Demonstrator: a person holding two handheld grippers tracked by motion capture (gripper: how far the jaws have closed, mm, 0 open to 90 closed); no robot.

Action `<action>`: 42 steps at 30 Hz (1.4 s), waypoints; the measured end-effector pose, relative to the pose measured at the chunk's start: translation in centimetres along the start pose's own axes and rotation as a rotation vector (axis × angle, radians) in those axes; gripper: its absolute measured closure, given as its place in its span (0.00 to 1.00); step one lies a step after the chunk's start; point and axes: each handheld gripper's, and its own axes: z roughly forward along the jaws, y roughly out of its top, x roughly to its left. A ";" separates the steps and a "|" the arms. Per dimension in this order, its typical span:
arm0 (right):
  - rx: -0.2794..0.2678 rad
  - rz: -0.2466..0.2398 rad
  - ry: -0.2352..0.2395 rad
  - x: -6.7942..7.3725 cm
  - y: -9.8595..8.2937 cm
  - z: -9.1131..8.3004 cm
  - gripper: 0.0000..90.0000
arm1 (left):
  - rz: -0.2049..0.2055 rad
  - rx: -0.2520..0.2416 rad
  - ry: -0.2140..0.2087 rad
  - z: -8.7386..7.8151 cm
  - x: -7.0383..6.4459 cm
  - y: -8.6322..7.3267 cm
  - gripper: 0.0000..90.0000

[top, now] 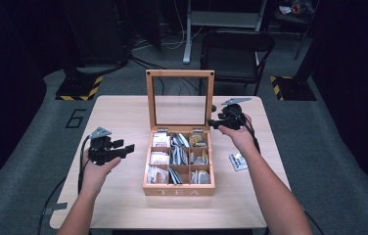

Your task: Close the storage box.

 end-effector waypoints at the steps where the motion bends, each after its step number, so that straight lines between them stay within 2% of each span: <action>1: -0.002 0.000 0.003 -0.1 0.1 0.3 0.45 | 0.004 0.000 0.001 0.0 0.1 0.0 0.47; 6: 0.010 -0.026 -0.007 -0.2 0.2 1.7 0.46 | 0.004 0.005 -0.001 0.1 0.1 -0.1 0.47; 10: -0.002 -0.008 0.004 -0.3 0.2 2.3 0.47 | 0.000 -0.004 0.007 0.2 0.2 -0.2 0.47; 13: 0.002 -0.020 0.007 -0.5 0.1 3.0 0.47 | 0.000 0.003 0.003 0.1 0.2 -0.2 0.47; 16: -0.003 -0.006 0.020 -0.7 0.1 3.3 0.48 | -0.002 0.005 0.003 0.2 0.2 -0.2 0.47; 18: -0.010 0.008 0.027 -0.7 0.1 3.4 0.50 | -0.004 0.006 0.002 0.2 0.2 -0.2 0.47; 20: -0.010 0.004 0.047 -0.8 0.2 3.5 0.59 | -0.006 0.008 0.001 0.2 0.2 -0.2 0.47; 21: 0.002 0.013 0.064 -0.8 0.2 3.5 0.60 | -0.006 0.008 0.001 0.2 0.3 -0.2 0.47; 26: 0.004 -0.005 0.054 -0.9 0.4 3.4 0.65 | -0.008 0.008 0.002 0.2 0.2 -0.3 0.47; 29: -0.005 -0.002 0.047 -0.9 1.0 3.0 0.65 | -0.005 0.009 0.000 0.3 0.2 -0.3 0.47; 34: -0.006 -0.028 0.041 -0.9 2.5 2.2 0.65 | -0.005 0.013 -0.002 0.4 0.3 -0.2 0.47; 37: -0.026 -0.008 0.052 -1.2 3.0 1.9 0.66 | -0.004 0.013 -0.001 0.5 0.3 -0.3 0.47; 42: -0.028 -0.010 0.052 -1.2 3.5 1.5 0.69 | -0.004 0.012 0.000 0.6 0.2 -0.3 0.47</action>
